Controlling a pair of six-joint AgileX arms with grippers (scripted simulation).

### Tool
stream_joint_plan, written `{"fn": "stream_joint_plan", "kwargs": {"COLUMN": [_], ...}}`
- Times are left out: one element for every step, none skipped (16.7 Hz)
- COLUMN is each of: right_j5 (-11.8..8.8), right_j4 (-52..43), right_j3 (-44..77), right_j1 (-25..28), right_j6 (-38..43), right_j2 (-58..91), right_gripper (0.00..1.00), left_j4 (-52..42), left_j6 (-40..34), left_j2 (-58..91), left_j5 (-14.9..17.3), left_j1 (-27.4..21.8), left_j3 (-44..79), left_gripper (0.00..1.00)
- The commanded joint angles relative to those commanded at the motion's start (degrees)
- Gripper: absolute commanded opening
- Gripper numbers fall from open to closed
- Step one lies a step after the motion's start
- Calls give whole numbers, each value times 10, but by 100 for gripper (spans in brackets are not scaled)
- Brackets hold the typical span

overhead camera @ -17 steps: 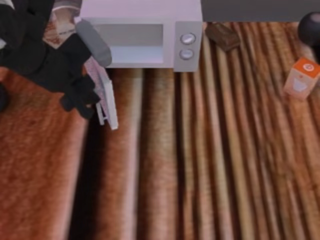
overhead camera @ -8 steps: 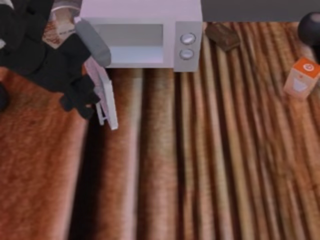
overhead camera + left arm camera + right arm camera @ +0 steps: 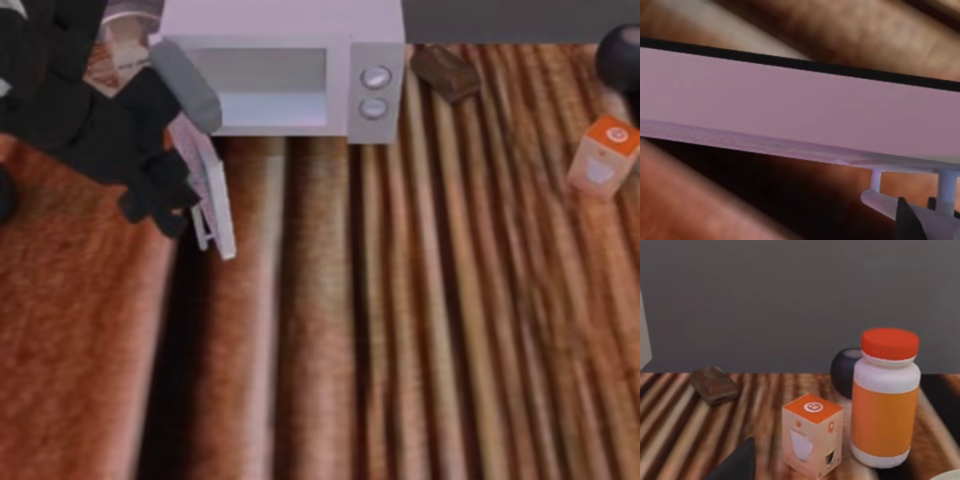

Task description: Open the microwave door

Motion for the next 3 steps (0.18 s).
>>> {"fn": "stream_joint_plan", "kwargs": {"right_j5": [0,0,0], "right_j4": [0,0,0], "right_j3": [0,0,0], "right_j1": [0,0,0], "right_j6": [0,0,0], "right_j2": [0,0,0], "right_gripper": [100,100,100], "left_j4": [0,0,0], "left_j6": [0,0,0], "left_j2": [0,0,0], "left_j5": [0,0,0], "left_j1": [0,0,0], "left_j3": [0,0,0], "left_gripper": [0,0,0]}}
